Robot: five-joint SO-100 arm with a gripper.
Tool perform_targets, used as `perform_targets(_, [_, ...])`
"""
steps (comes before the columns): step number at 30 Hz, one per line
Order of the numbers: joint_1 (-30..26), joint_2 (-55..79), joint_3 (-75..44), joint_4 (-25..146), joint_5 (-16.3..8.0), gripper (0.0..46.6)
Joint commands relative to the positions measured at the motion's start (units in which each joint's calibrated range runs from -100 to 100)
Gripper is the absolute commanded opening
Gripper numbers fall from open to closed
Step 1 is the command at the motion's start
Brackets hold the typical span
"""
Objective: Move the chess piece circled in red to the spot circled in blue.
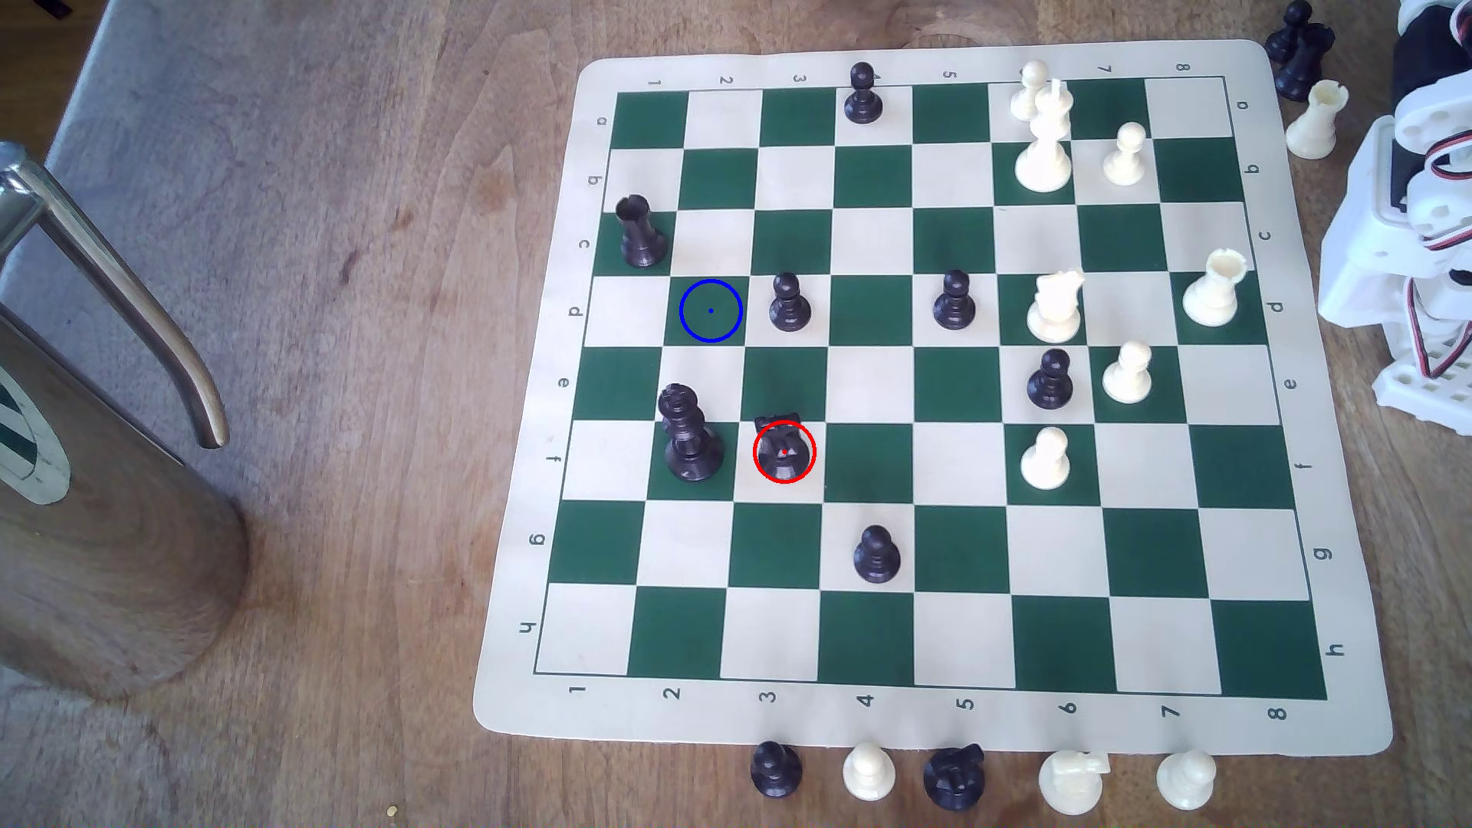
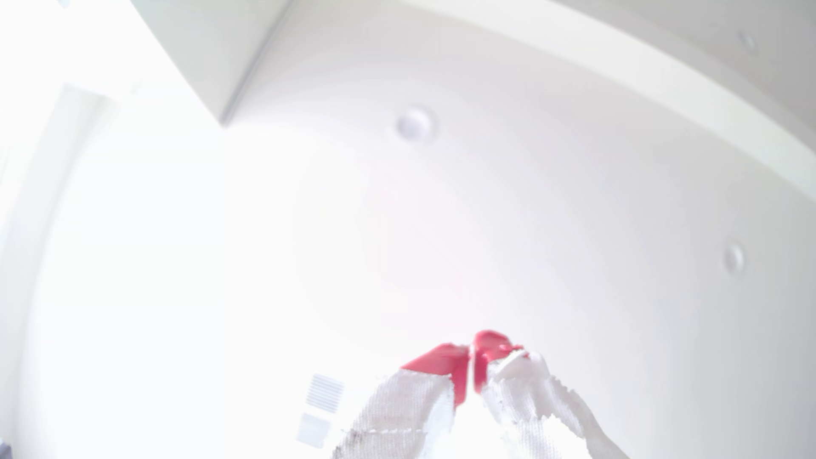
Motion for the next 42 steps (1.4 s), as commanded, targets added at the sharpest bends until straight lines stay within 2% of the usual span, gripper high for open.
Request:
perform_targets(1, [-0.24, 0.06, 1.17, -2.38, -6.79, 7.7])
perform_targets(5, [-2.58, 0.06, 0.99, 5.48, -6.98, 8.1])
perform_targets(17, [-3.68, 0.06, -14.15, 56.67, -6.98, 10.4])
perform_targets(19, [-4.23, 0.06, -18.95, 67.89, -5.52, 10.0])
perform_targets(21, [-8.29, 0.14, -24.57, 80.83, -1.86, 7.8])
perform_targets(24, [-12.83, 0.06, -34.55, 102.21, 1.56, 7.0])
perform_targets(26, [-15.02, 0.31, -35.18, 106.55, 2.39, 6.3])
perform_targets(27, [-15.96, 0.82, -35.82, 109.33, 2.39, 6.1])
perform_targets(28, [-16.98, 3.03, -37.63, 114.57, 2.25, 3.2])
perform_targets(29, [-17.52, 4.13, -38.44, 116.95, 1.95, 2.9])
perform_targets(32, [-19.4, 8.37, -41.8, 125.22, 1.42, 2.9])
perform_targets(37, [-23.0, 21.28, -55.4, 144.63, -2.34, 3.4])
perform_targets(42, [-24.72, 33.42, -69.0, 164.45, -4.59, 5.8])
